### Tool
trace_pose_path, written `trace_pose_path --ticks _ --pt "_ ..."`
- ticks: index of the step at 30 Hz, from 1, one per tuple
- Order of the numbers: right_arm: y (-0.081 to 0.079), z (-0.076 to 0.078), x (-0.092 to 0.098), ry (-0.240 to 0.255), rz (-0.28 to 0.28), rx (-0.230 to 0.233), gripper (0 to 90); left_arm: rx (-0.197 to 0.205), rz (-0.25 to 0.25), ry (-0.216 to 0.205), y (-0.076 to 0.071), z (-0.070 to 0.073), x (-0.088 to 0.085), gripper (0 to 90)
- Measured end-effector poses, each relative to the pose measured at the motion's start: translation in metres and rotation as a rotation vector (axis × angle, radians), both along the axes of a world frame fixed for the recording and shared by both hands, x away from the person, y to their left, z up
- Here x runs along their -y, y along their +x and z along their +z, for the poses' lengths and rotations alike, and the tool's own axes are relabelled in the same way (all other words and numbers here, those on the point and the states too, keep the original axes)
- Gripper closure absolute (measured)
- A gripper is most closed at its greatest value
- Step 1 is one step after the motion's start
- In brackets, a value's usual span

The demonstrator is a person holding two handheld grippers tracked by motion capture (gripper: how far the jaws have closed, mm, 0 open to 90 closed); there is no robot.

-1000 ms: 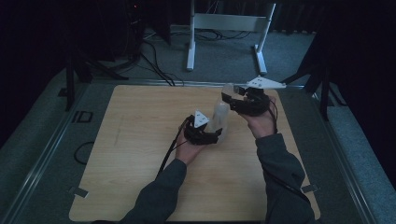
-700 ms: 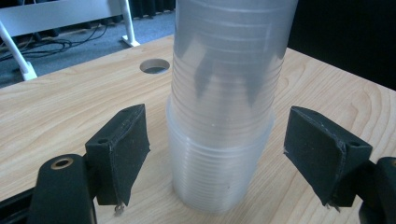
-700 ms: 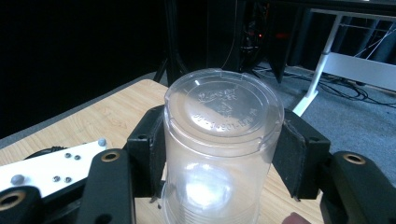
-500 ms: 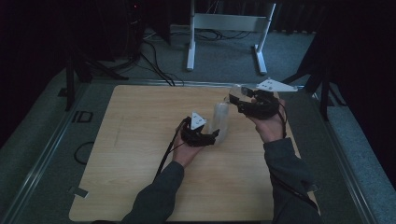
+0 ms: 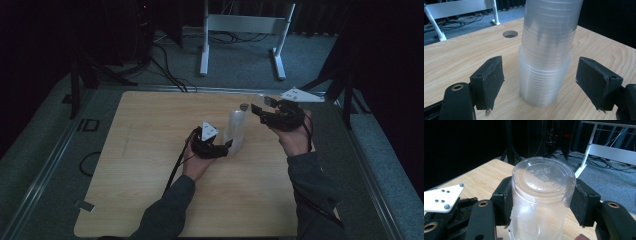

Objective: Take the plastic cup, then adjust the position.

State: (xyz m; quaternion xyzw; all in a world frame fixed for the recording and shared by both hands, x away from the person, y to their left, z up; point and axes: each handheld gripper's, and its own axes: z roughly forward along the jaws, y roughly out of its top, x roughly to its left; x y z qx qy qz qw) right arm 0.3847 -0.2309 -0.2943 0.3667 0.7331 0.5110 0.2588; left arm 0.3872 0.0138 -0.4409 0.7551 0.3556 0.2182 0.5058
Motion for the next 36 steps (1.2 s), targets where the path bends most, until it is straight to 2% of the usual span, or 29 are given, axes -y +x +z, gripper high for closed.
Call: trace_pose_path --ticks 1,9,14,22,23,27,30,33,36 --pt "-0.004 -0.004 0.005 0.000 -0.021 -0.007 41.6 0.002 -0.001 -0.003 -0.001 0.000 0.000 22.7" --pt "-0.010 -0.017 0.019 0.003 -0.057 -0.029 41.6 0.007 -0.002 -0.015 -0.006 0.000 -0.004 22.7" --pt "-0.013 -0.026 0.023 0.000 -0.062 -0.039 41.6 0.005 -0.005 -0.023 -0.009 -0.001 -0.006 22.7" --pt "-0.018 -0.049 0.022 0.014 -0.066 -0.081 41.5 0.020 -0.009 -0.035 -0.017 0.001 -0.008 22.7" --pt "-0.020 -0.057 0.021 0.020 -0.067 -0.098 41.4 0.020 -0.015 -0.036 -0.018 0.001 -0.008 22.7" --pt "-0.021 -0.071 0.019 0.051 -0.069 -0.127 41.5 0.023 -0.031 -0.041 -0.023 0.002 -0.006 22.7" --pt "-0.021 -0.073 0.019 0.061 -0.069 -0.133 41.5 0.022 -0.040 -0.039 -0.024 0.002 -0.005 22.7" --pt "-0.024 -0.087 0.014 0.115 -0.055 -0.165 41.5 0.030 -0.056 -0.038 -0.028 0.003 -0.002 22.7" --pt "-0.025 -0.089 0.014 0.121 -0.054 -0.167 41.5 0.032 -0.063 -0.039 -0.029 0.003 -0.001 22.7"
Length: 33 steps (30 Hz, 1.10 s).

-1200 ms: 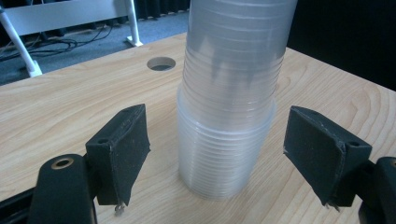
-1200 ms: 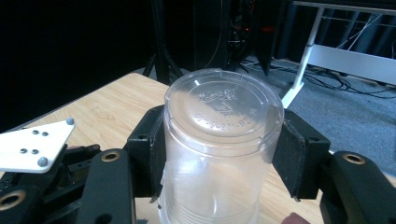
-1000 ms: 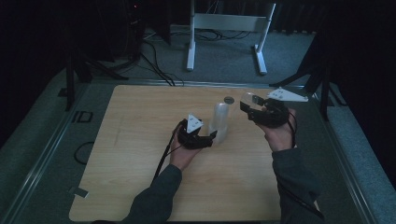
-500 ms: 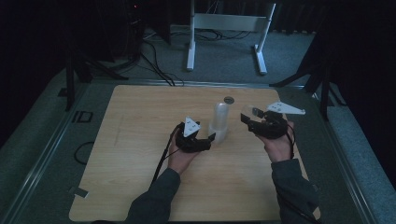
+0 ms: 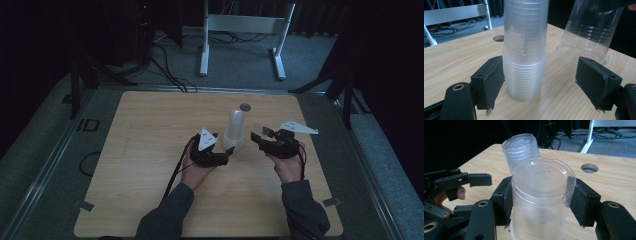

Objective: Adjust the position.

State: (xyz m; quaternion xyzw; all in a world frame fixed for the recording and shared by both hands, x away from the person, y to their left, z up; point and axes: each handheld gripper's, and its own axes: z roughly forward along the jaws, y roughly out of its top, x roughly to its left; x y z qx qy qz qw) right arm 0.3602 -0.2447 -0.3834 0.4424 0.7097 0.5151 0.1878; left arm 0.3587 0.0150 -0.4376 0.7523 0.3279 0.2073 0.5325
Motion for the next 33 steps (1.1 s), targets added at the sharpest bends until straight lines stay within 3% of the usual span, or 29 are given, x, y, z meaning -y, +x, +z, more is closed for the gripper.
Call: trace_pose_path --ticks 5,15,27,33 --pt "-0.003 -0.011 -0.001 0.044 0.005 -0.017 41.5 -0.005 -0.029 -0.006 -0.003 0.001 0.002 25.0" --pt "-0.006 -0.028 0.000 0.086 0.009 -0.060 41.6 -0.013 -0.068 0.004 -0.005 -0.002 0.007 31.7" --pt "-0.006 -0.048 0.000 0.109 0.006 -0.097 41.5 -0.034 -0.113 0.021 -0.005 -0.006 0.012 34.0" --pt "-0.006 -0.050 0.002 0.119 -0.003 -0.105 41.5 -0.031 -0.114 0.036 -0.007 -0.008 0.015 34.2"
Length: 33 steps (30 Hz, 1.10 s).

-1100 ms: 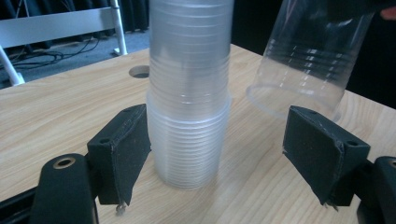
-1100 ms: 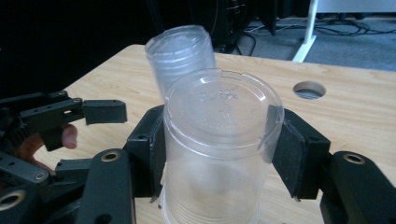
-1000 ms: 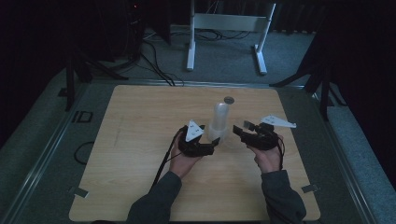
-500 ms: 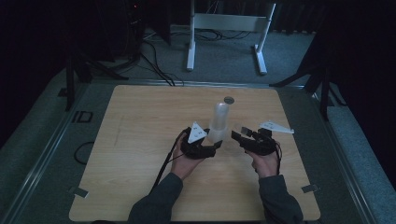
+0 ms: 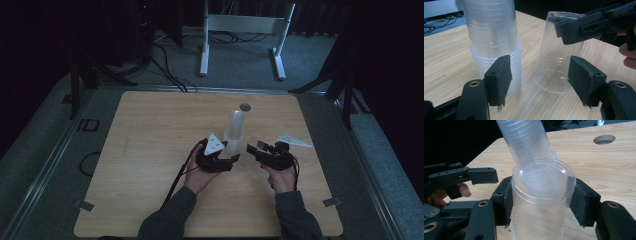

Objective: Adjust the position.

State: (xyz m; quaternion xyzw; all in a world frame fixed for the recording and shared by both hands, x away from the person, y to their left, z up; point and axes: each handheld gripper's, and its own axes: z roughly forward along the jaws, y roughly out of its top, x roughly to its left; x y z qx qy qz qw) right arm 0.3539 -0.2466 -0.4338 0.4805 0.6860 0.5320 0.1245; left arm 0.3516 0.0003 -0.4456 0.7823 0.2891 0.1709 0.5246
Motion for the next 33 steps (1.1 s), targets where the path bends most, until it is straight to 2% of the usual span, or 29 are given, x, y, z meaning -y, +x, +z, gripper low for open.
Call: trace_pose_path --ticks 3,10,16,23,28,33 --pt "0.000 0.000 0.001 0.006 -0.001 -0.001 41.5 0.002 0.006 0.004 0.000 -0.001 0.001 30.5" --pt "-0.001 -0.004 0.001 0.014 -0.010 -0.004 41.5 0.006 0.003 0.013 0.000 -0.003 0.006 28.1" --pt "-0.001 -0.004 0.002 0.044 -0.006 -0.014 41.4 0.008 -0.022 0.020 -0.001 -0.007 0.010 27.1" --pt "-0.002 -0.006 0.004 0.085 0.001 -0.028 41.4 0.038 -0.043 0.055 -0.003 -0.010 0.017 24.0" --pt "-0.001 -0.007 0.005 0.106 0.003 -0.037 41.5 0.039 -0.063 0.041 -0.003 -0.010 0.020 22.5" --pt "-0.001 -0.008 0.007 0.150 0.009 -0.053 41.5 0.039 -0.075 0.032 -0.002 -0.011 0.022 20.6"
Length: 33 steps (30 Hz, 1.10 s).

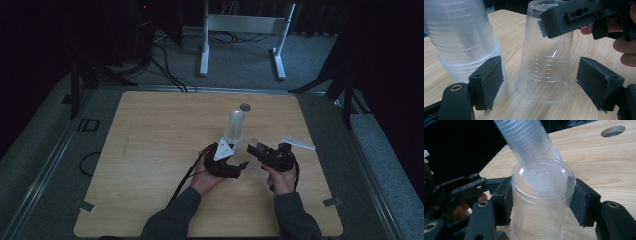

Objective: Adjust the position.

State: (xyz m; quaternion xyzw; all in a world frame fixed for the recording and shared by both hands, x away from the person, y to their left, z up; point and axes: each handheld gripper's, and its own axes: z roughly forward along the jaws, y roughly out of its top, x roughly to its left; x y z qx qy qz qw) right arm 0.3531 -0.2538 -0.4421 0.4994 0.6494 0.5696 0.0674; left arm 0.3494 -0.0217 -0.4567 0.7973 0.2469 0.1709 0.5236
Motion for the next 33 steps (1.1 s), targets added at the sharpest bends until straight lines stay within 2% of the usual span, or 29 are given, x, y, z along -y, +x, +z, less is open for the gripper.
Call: trace_pose_path --ticks 5,11,25,33 --pt "0.000 -0.002 0.001 0.025 0.006 -0.010 41.5 -0.004 -0.002 -0.014 0.001 -0.001 0.003 18.5" --pt "0.001 -0.004 0.001 0.056 0.010 -0.020 41.7 0.004 -0.013 -0.009 0.000 -0.004 0.008 16.9" --pt "0.001 -0.005 0.004 0.117 0.022 -0.032 41.9 -0.019 -0.009 -0.016 0.003 -0.011 0.016 16.4" --pt "0.001 -0.005 0.004 0.125 0.030 -0.033 42.0 -0.020 -0.009 -0.012 0.003 -0.013 0.018 16.9"
